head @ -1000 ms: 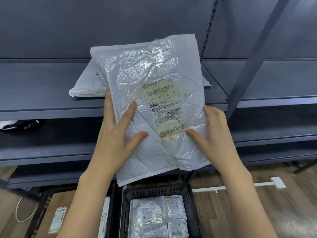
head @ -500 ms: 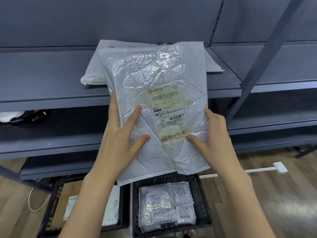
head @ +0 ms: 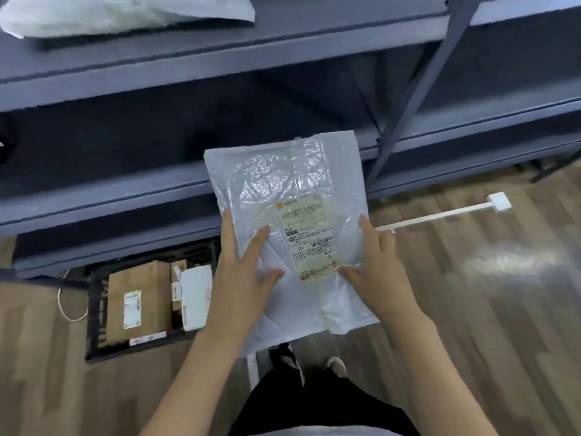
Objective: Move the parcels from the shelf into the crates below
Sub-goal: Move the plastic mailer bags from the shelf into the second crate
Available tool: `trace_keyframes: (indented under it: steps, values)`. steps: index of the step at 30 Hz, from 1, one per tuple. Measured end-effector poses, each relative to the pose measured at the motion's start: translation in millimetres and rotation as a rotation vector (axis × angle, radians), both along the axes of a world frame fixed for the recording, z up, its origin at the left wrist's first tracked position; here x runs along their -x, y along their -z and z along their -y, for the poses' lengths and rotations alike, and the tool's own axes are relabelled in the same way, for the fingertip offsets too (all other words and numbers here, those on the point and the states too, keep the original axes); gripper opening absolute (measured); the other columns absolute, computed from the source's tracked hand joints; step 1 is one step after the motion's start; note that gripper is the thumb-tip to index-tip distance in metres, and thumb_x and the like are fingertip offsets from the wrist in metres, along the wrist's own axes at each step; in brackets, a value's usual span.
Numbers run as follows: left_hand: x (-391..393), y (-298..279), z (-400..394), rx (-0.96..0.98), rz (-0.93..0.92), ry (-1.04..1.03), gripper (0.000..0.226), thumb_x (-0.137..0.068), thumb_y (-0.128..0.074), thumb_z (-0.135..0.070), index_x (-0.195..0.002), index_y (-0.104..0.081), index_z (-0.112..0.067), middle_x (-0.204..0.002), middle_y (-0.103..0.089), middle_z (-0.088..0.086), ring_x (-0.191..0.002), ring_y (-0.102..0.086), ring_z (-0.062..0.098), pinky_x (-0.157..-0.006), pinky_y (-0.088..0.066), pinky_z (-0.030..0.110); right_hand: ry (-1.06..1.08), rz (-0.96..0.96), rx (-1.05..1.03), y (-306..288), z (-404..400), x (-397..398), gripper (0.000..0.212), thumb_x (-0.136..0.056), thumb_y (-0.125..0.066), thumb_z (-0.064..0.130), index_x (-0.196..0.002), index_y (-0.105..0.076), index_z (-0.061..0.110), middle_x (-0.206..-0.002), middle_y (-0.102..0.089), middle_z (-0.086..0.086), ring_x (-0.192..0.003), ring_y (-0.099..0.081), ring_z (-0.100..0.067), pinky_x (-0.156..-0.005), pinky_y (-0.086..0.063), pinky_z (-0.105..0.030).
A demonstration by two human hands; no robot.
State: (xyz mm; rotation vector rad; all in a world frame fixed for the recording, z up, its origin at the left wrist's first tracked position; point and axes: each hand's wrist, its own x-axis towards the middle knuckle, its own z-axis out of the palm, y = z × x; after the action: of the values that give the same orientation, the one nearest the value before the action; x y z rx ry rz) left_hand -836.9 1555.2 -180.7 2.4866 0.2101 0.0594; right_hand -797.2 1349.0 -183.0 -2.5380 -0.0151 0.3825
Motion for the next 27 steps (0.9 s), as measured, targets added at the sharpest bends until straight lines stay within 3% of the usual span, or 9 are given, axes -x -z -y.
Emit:
trace_keyframes:
  steps: [2, 5, 7, 9, 11, 16, 22, 27]
  values:
    - [4.9, 23.3, 15.0, 0.031, -0.138, -0.012, 0.070, -0.077, -0.077, -0.029, -0.138, -0.043, -0.034, -0.154, 0.020, -0.017, -0.113, -0.059, 0.020, -0.098, -0.042, 0.029, -0.021, -0.060, 0.038, 26.3, 15.7, 9.6, 0.095, -0.083, -0.072, 0.023, -0.152, -0.007, 0.027, -0.125, -0.032, -0.006, -0.085, -0.047, -0.019, -0.070, -0.039, -0.024]
    - [9.7, 61.2, 39.8, 0.052, -0.285, -0.009, 0.069, -0.080, -0.074, -0.031, -0.140, -0.040, -0.036, -0.155, 0.020, -0.014, -0.100, -0.064, 0.013, -0.098, -0.041, 0.029, -0.033, -0.175, 0.106, 65.5, 42.1, 17.1, 0.094, -0.085, -0.070, 0.026, -0.152, -0.004, 0.029, -0.122, -0.032, -0.006, -0.082, -0.042, -0.016, -0.072, -0.044, -0.027]
    - [13.1, 90.2, 55.2, 0.075, -0.358, 0.000, 0.070, -0.081, -0.073, -0.029, -0.141, -0.037, -0.036, -0.155, 0.021, -0.011, -0.111, -0.059, 0.014, -0.100, -0.036, 0.025, -0.038, -0.254, 0.141, 93.3, 57.6, 19.2, 0.092, -0.087, -0.067, 0.026, -0.152, -0.002, 0.029, -0.123, -0.031, -0.007, -0.086, -0.045, -0.020, -0.075, -0.047, -0.031]
    - [18.0, 122.1, 67.5, 0.121, -0.435, 0.012, 0.073, -0.082, -0.073, -0.026, -0.143, -0.034, -0.035, -0.155, 0.023, -0.008, -0.129, -0.043, 0.016, -0.101, -0.027, 0.018, -0.054, -0.322, 0.178, 122.6, 70.3, 20.8, 0.092, -0.088, -0.066, 0.027, -0.152, 0.001, 0.031, -0.123, -0.031, -0.008, -0.089, -0.046, -0.021, -0.071, -0.046, -0.029]
    - [24.2, 156.2, 76.7, 0.169, -0.519, 0.027, 0.077, -0.083, -0.072, -0.025, -0.145, -0.030, -0.035, -0.155, 0.025, -0.006, -0.135, -0.031, 0.016, -0.098, -0.019, 0.013, -0.074, -0.401, 0.216, 153.0, 79.5, 23.2, 0.092, -0.089, -0.064, 0.027, -0.151, 0.002, 0.032, -0.124, -0.030, -0.008, -0.088, -0.045, -0.021, -0.068, -0.044, -0.029]
    - [38.5, 244.5, 83.8, 0.177, -0.717, 0.056, 0.081, -0.082, -0.072, -0.031, -0.147, -0.024, -0.036, -0.155, 0.025, 0.001, -0.145, -0.008, 0.023, -0.111, -0.018, 0.026, -0.131, -0.603, 0.273, 230.0, 88.0, 32.9, 0.090, -0.090, -0.063, 0.027, -0.151, 0.002, 0.031, -0.132, -0.027, -0.011, -0.090, -0.050, -0.025, -0.071, -0.047, -0.032]
    - [37.2, 326.8, 72.0, 0.189, -0.805, 0.061, 0.080, -0.081, -0.073, -0.030, -0.147, -0.028, -0.032, -0.156, 0.020, 0.006, -0.145, -0.006, 0.024, -0.110, -0.014, 0.021, -0.168, -0.727, 0.309, 310.6, 74.0, 30.7, 0.092, -0.089, -0.065, 0.030, -0.152, 0.002, 0.027, -0.136, -0.028, -0.016, -0.116, -0.049, -0.033, -0.089, -0.047, -0.038]
    - [-0.3, 384.0, 57.0, 0.174, -0.776, 0.063, 0.081, -0.081, -0.074, -0.029, -0.147, -0.027, -0.033, -0.156, 0.021, 0.003, -0.144, -0.018, 0.024, -0.105, -0.012, 0.017, -0.176, -0.703, 0.300, 370.3, 59.4, -4.8, 0.093, -0.089, -0.064, 0.031, -0.152, 0.004, 0.026, -0.140, -0.025, -0.021, -0.116, -0.050, -0.035, -0.091, -0.046, -0.039]
